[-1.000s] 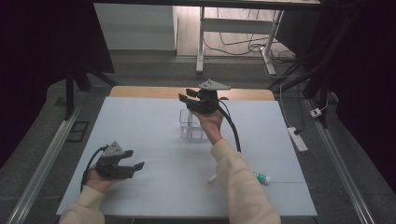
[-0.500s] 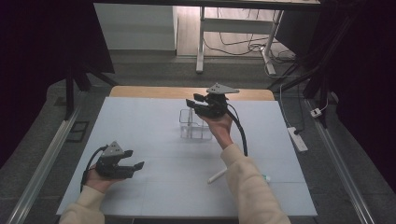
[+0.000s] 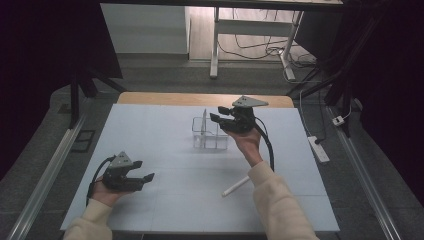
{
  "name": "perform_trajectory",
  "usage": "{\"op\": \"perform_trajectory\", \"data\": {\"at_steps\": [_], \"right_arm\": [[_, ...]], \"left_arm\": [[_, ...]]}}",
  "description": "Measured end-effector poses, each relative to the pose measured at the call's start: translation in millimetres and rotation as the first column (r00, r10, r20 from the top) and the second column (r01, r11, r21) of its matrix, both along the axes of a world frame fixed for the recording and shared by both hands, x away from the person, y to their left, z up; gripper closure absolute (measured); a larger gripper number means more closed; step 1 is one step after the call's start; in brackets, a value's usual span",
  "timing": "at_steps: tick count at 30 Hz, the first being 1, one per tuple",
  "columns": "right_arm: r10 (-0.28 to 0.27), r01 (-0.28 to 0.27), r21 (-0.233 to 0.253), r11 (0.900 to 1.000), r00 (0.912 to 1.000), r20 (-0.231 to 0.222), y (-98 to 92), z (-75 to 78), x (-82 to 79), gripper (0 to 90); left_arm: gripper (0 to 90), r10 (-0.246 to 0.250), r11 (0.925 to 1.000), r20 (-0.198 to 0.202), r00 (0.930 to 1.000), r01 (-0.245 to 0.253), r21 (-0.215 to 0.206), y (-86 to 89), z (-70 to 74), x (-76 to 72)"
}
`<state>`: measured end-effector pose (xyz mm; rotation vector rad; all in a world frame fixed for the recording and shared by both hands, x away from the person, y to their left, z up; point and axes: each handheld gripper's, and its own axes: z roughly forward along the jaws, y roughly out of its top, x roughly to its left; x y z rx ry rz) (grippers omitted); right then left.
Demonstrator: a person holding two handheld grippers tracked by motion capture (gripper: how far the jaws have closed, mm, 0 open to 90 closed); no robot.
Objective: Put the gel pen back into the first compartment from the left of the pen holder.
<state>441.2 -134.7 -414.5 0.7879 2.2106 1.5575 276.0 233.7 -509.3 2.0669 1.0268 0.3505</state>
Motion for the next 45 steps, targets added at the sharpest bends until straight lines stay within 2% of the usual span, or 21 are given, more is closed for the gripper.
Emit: {"op": "perform_trajectory", "data": {"at_steps": [13, 16, 23, 27, 36, 45], "right_arm": [[0.026, -0.028, -0.044, 0.999, 0.9990, -0.035, -32.8, -7.4, -17.6, 46.6], [0.033, -0.036, -0.066, 0.997, 0.9988, -0.037, -38.1, -9.8, -21.0, 45.2], [0.091, -0.097, -0.087, 0.991, 0.9934, -0.070, -47.0, -14.8, -30.8, 41.0], [0.106, -0.113, -0.115, 0.987, 0.9921, -0.068, -51.1, -16.8, -35.6, 40.2], [0.198, -0.206, -0.186, 0.961, 0.9783, -0.061, -52.2, -21.7, -45.8, 36.1], [0.222, -0.245, -0.278, 0.929, 0.9687, -0.111, -57.9, -30.2, -50.7, 33.8]], "left_arm": [[30.3, 0.004, 1.0000, 0.000, 1.0000, -0.004, 0.003, -0.3, 0.3, -0.2], [30.2, 0.005, 1.0000, 0.001, 1.0000, -0.005, 0.003, -0.3, 0.5, -0.4], [30.2, 0.007, 1.0000, 0.000, 1.0000, -0.007, 0.002, -0.2, 0.4, -0.3], [30.2, 0.007, 1.0000, 0.000, 1.0000, -0.007, 0.004, -0.4, 0.4, -0.3], [30.1, 0.007, 1.0000, -0.001, 1.0000, -0.007, 0.002, -1.0, 0.4, -0.3], [29.9, 0.008, 0.9999, 0.004, 1.0000, -0.008, -0.010, -0.5, 1.2, -1.2]]}}
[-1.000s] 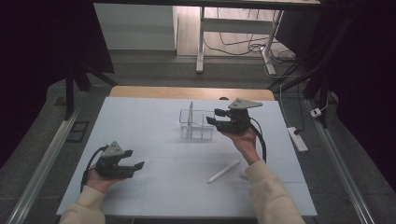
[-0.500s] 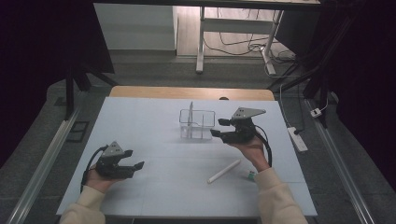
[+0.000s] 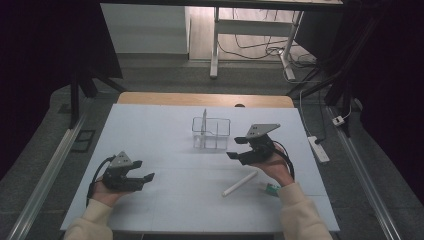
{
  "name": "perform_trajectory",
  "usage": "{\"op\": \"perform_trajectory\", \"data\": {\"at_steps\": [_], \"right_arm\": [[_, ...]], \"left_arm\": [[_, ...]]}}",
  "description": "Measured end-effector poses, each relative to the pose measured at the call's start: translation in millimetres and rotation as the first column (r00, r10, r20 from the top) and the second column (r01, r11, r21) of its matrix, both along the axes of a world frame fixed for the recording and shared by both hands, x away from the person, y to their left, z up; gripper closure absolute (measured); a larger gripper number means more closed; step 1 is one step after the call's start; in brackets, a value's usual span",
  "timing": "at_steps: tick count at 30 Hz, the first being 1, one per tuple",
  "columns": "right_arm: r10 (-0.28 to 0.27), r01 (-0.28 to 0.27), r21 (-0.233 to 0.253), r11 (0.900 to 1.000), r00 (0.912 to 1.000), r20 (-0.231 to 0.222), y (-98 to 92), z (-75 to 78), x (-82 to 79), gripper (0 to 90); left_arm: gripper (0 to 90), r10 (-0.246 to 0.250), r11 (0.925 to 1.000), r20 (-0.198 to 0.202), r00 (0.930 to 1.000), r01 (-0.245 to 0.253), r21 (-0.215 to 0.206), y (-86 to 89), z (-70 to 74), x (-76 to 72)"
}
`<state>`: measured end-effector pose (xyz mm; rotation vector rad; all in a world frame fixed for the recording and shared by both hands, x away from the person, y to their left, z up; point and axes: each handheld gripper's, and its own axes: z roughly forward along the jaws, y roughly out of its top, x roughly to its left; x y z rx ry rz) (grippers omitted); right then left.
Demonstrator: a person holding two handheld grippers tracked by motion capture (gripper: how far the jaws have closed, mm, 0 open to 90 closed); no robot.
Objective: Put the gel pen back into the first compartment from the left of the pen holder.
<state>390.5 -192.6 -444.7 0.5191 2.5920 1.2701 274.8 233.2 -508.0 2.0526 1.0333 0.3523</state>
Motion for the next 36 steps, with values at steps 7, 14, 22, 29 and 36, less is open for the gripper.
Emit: {"op": "perform_trajectory", "data": {"at_steps": [7, 14, 22, 29, 36], "right_arm": [[0.058, -0.058, -0.061, 0.996, 0.9983, -0.011, -6.6, 0.5, -3.3, 33.4], [0.111, -0.112, -0.108, 0.988, 0.9937, -0.010, -5.5, 0.2, -9.2, 33.4], [0.181, -0.183, -0.162, 0.970, 0.9832, -0.023, -1.4, -0.2, -13.9, 33.4], [0.235, -0.237, -0.221, 0.946, 0.9713, -0.035, 5.1, -4.5, -19.6, 33.4], [0.281, -0.278, -0.284, 0.918, 0.9592, -0.030, 10.2, -7.3, -24.2, 33.6]], "left_arm": [[29.8, -0.012, 0.9999, 0.003, 0.9999, 0.012, 0.004, -2.0, -0.2, -3.0], [29.8, -0.012, 0.9999, 0.001, 0.9999, 0.012, 0.000, -0.9, -0.6, -2.6], [29.8, -0.009, 1.0000, 0.005, 0.9999, 0.009, 0.002, -0.7, 0.5, -3.6], [29.8, -0.013, 0.9999, 0.007, 0.9999, 0.013, 0.004, -0.9, 0.7, -3.1], [29.9, -0.010, 0.9999, 0.008, 0.9999, 0.010, 0.000, 0.1, 1.2, -2.9]]}}
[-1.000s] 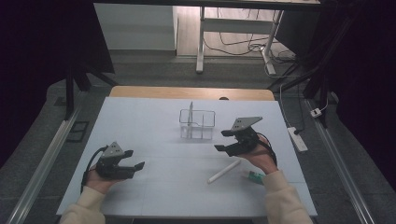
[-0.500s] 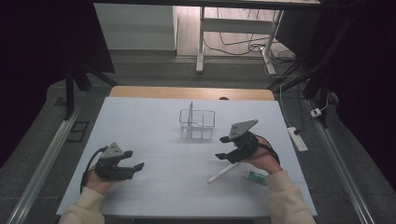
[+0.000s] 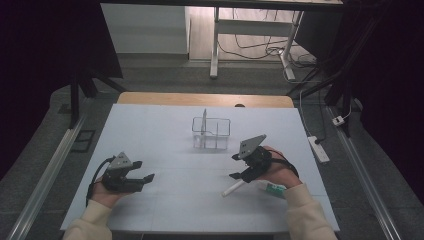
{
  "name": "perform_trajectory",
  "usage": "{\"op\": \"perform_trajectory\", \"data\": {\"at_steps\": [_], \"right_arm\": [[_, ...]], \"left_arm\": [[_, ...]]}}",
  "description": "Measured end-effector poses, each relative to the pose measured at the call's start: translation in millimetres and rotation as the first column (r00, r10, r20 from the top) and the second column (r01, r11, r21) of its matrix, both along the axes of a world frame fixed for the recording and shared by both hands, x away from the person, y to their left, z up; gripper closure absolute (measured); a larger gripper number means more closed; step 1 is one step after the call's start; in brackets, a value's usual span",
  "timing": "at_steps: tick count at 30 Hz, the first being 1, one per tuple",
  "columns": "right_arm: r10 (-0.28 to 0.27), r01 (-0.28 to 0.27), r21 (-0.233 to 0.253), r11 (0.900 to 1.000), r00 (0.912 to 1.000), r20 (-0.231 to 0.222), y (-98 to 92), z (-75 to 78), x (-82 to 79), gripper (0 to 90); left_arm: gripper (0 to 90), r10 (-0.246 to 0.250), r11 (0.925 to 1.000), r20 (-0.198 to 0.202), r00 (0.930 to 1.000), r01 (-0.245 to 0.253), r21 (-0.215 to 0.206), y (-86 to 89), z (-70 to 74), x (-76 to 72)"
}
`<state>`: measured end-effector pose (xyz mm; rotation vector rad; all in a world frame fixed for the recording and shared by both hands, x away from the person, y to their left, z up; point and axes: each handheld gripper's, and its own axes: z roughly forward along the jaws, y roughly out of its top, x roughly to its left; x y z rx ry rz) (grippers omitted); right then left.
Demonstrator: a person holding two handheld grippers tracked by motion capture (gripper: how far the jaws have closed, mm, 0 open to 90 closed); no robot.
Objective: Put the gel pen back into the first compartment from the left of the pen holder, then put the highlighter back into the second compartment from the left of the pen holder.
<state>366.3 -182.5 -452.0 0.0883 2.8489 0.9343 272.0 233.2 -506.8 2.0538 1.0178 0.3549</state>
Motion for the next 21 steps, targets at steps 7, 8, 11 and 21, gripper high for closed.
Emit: {"op": "perform_trajectory", "data": {"at_steps": [7, 8, 11, 21], "right_arm": [[0.032, -0.033, -0.051, 0.998, 0.9994, -0.012, 4.2, -4.3, -3.6, 34.5], [0.041, -0.042, -0.060, 0.997, 0.9991, -0.008, 4.5, -4.7, -3.7, 34.5], [0.051, -0.052, -0.076, 0.996, 0.9986, -0.016, 5.9, -6.3, -4.5, 35.7], [0.091, -0.094, -0.114, 0.989, 0.9955, -0.024, 10.0, -10.7, -7.1, 36.7]], "left_arm": [[29.9, -0.001, 1.0000, -0.001, 1.0000, 0.001, 0.002, -0.3, -0.1, 0.0], [29.9, -0.001, 1.0000, -0.001, 1.0000, 0.001, 0.003, -0.4, -0.1, 0.0], [29.9, -0.002, 1.0000, -0.002, 1.0000, 0.002, 0.003, -0.6, -0.2, 0.1], [29.9, 0.000, 1.0000, -0.001, 1.0000, 0.000, 0.002, -0.2, -0.1, 0.1]]}}
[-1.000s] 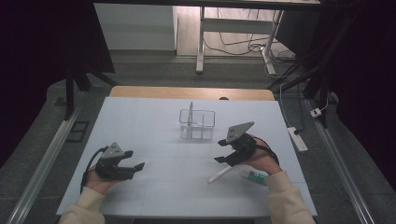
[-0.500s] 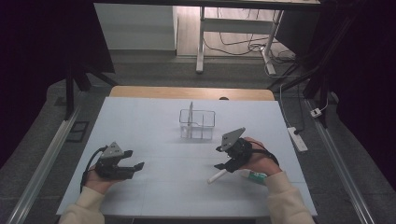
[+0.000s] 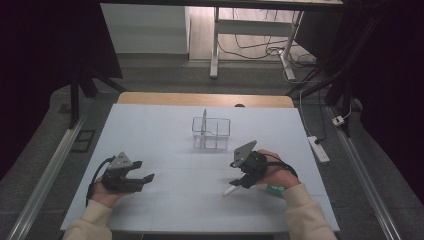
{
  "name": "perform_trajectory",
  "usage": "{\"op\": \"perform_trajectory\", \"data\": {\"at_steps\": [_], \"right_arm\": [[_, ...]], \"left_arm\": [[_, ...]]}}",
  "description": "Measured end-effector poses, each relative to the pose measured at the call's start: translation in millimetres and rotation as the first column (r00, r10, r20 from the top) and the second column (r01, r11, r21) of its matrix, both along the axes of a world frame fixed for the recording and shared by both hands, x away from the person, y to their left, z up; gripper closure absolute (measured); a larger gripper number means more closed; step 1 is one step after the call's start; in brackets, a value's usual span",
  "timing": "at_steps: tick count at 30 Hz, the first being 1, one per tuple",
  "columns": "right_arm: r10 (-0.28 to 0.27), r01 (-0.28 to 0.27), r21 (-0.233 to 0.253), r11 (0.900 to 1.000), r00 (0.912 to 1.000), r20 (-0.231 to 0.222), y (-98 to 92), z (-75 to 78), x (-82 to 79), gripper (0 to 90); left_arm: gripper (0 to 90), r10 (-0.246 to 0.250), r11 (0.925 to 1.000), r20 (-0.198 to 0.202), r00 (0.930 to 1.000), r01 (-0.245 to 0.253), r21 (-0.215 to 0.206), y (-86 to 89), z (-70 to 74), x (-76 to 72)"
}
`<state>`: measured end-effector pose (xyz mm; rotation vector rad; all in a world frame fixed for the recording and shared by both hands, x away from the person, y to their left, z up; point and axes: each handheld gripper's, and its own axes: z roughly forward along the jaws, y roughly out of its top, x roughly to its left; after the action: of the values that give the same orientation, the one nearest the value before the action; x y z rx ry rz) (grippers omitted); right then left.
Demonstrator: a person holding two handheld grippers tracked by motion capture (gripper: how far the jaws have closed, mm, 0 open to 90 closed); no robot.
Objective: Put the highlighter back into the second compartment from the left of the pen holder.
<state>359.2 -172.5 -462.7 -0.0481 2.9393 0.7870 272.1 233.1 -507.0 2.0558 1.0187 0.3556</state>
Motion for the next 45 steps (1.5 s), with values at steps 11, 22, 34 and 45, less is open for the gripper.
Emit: {"op": "perform_trajectory", "data": {"at_steps": [11, 22, 34, 45], "right_arm": [[0.016, -0.017, -0.051, 0.999, 0.9999, -0.005, 1.0, -5.9, -0.7, 36.7], [0.041, -0.043, -0.105, 0.994, 0.9990, -0.018, -1.8, -14.4, -0.4, 37.6], [0.057, -0.059, -0.189, 0.980, 0.9982, -0.018, -7.8, -24.8, 0.3, 48.1], [0.090, -0.082, -0.254, 0.964, 0.9958, 0.019, -9.2, -31.7, 2.8, 57.1]], "left_arm": [[29.9, -0.002, 1.0000, -0.003, 1.0000, 0.002, 0.004, -0.2, -0.5, 0.5], [29.9, -0.006, 1.0000, -0.005, 1.0000, 0.006, 0.008, -0.4, -1.1, 0.7], [29.9, -0.007, 0.9999, -0.007, 1.0000, 0.007, 0.009, -0.5, -1.6, 1.0], [29.9, -0.008, 0.9999, -0.008, 0.9999, 0.008, 0.011, -0.6, -2.0, 1.0]]}}
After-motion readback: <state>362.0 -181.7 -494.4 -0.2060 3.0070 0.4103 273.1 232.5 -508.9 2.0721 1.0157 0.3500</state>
